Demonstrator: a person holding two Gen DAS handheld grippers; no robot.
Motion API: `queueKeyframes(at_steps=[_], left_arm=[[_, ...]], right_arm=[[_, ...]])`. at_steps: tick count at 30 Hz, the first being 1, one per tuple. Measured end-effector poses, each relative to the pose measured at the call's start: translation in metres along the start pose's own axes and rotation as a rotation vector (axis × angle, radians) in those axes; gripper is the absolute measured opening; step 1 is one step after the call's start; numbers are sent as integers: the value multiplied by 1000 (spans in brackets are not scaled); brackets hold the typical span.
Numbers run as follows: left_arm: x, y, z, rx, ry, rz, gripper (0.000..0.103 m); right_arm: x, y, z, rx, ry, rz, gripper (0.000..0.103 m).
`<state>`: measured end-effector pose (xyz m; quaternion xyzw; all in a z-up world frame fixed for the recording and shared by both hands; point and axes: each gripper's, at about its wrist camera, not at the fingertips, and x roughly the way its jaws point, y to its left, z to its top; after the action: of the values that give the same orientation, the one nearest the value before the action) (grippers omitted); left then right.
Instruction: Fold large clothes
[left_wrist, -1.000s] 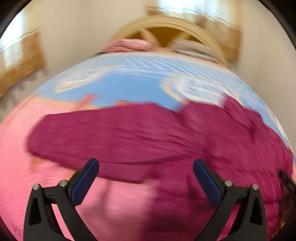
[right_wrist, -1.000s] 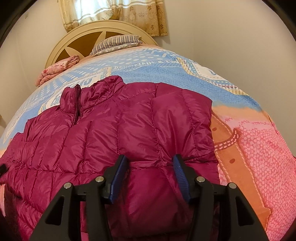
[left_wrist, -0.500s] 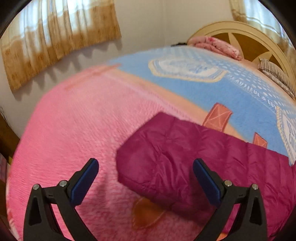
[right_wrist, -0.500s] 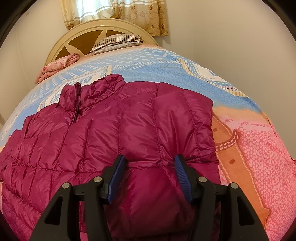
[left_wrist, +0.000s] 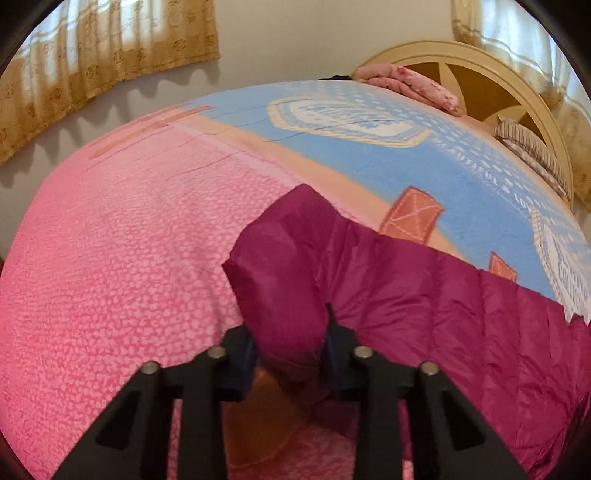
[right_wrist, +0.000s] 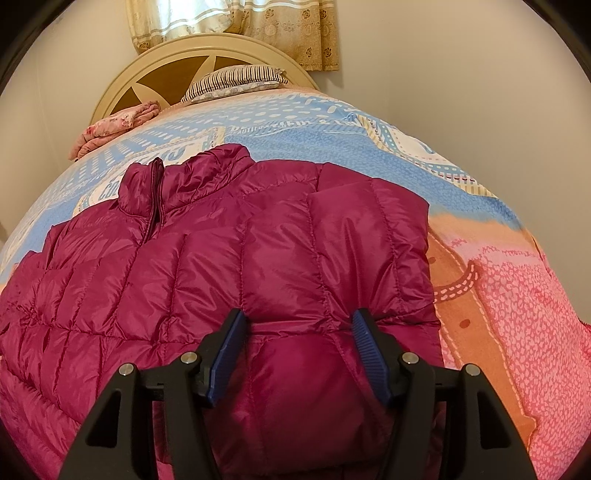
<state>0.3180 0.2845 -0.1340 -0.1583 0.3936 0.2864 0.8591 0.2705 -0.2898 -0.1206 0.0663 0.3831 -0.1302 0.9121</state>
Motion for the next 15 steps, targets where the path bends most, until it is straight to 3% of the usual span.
queueKeyframes(at_steps=[6,12,15], left_arm=[[-42,-21,4,56,-120,-23,27],[-124,-78,1,198,-286,-136,27],[-152,-107,-6,263,-325,-203,27]], right_arm=[[0,0,0,2,-1,2,62],[0,-1,0,7,-3,9,62],[0,-2,0,9,-4,12,62]])
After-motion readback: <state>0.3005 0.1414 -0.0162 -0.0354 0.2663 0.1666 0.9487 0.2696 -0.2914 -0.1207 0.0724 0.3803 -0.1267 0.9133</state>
